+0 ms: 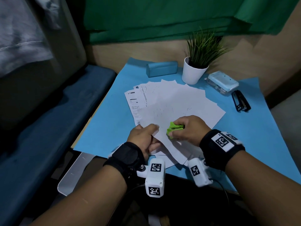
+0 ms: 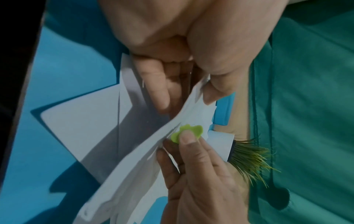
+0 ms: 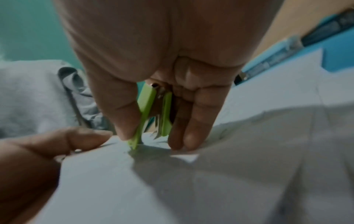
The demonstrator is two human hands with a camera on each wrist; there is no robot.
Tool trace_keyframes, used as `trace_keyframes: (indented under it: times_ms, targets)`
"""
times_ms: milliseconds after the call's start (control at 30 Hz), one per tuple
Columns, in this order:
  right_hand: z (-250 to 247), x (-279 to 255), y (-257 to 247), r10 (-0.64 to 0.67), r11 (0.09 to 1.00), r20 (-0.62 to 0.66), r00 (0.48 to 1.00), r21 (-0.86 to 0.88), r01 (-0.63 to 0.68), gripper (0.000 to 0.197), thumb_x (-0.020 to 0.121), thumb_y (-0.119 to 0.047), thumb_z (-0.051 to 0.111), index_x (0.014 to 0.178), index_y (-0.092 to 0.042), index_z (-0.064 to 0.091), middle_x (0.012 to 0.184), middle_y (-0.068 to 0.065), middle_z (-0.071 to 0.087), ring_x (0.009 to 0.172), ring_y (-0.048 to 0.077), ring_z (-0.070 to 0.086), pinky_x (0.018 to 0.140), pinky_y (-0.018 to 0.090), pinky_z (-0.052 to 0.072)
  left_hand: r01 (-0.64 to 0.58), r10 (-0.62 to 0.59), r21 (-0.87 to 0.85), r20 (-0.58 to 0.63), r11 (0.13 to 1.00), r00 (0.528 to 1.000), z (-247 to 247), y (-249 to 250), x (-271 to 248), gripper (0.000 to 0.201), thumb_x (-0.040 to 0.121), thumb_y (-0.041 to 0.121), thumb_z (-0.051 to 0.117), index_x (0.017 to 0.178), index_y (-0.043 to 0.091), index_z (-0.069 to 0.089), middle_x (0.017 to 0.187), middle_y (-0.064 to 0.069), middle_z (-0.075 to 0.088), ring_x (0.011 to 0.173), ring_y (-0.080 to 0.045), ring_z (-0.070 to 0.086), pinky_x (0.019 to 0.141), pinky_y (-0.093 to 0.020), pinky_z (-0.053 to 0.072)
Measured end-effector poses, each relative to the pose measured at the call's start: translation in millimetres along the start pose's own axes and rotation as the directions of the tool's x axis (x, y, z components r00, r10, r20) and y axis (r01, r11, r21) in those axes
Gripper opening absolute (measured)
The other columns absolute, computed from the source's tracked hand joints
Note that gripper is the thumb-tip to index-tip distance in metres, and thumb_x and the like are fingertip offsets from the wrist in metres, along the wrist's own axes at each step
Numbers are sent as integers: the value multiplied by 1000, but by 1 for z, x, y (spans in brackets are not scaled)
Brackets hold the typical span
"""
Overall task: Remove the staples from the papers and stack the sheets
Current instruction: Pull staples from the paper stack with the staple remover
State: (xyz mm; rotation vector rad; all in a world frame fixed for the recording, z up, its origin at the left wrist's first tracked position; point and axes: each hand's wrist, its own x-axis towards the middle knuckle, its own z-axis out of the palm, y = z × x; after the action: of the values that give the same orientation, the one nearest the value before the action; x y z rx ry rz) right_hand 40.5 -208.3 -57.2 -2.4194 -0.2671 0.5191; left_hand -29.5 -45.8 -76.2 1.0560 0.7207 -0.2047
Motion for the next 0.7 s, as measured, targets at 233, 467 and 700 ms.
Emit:
trace_keyframes:
  times_ms: [233, 467, 700]
  targets:
    - [-5, 0, -23, -211, 905, -1, 977, -377, 195, 36, 75, -42, 75, 102, -19, 71, 99, -1, 64, 93, 18, 58, 80, 26, 44, -73, 73, 47, -2, 996, 997, 5, 4, -1, 17, 87, -11, 56, 98, -3, 65, 58, -10, 65, 38, -20, 58, 41, -24, 49]
    - [-5, 2, -39, -212, 824, 52, 976, -528, 208, 40, 78, -49, 70, 94, -12, 69, 92, 5, 63, 91, 24, 58, 81, 33, 47, -112, 112, 29, 8, 993, 994, 5, -1, -1, 23, 85, -16, 55, 90, 2, 68, 71, -18, 70, 52, -29, 67, 43, -29, 52]
    - [-2, -2, -40, -203, 816, 67, 977, -540, 206, 42, 80, -51, 69, 104, -17, 68, 91, -5, 59, 93, 20, 54, 74, 23, 32, -106, 106, 15, 5, 994, 994, 7, -6, 0, 29, 82, -18, 53, 92, 4, 70, 91, -26, 71, 78, -37, 68, 84, -60, 55]
